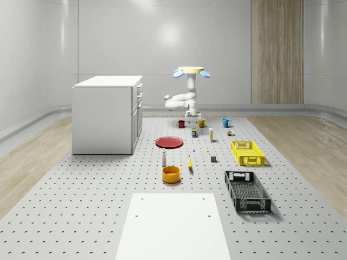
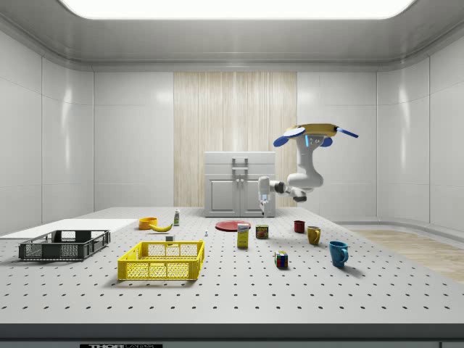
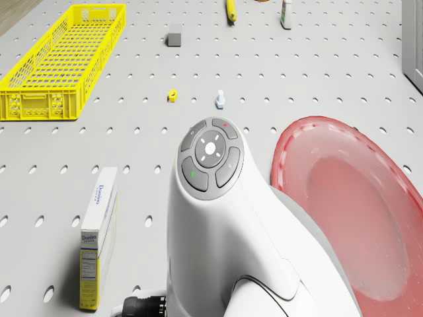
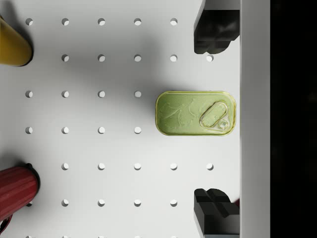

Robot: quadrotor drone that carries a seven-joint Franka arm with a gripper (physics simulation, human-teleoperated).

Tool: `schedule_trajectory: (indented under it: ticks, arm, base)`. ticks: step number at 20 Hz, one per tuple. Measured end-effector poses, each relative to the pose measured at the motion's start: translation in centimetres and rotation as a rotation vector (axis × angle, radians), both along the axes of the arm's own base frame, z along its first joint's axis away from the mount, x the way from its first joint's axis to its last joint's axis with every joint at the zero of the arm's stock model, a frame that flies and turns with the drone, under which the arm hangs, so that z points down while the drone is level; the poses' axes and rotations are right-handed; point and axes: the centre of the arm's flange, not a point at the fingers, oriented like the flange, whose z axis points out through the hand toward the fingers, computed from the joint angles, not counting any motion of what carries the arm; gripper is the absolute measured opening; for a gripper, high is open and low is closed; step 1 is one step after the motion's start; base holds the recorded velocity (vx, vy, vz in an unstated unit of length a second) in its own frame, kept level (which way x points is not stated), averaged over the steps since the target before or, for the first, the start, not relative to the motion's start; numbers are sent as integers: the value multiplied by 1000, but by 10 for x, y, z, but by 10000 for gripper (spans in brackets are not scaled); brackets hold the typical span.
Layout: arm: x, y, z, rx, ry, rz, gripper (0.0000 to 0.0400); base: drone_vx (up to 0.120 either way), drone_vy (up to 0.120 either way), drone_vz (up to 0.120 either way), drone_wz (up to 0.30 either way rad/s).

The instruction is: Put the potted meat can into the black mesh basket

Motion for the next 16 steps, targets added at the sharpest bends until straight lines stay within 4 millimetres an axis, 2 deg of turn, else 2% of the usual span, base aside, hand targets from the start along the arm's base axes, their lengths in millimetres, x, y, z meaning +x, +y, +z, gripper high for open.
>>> schedule_trajectory:
  ticks: [3,8,14,16]
  arm:
    - [0,0,0,0,0,0,400]
    - [0,0,0,0,0,0,400]
    - [0,0,0,0,0,0,400]
    - [0,0,0,0,0,0,400]
  base:
    - [107,0,-53,0]
    - [0,24,0,0]
    - [0,0,-113,0]
    - [0,0,-40,0]
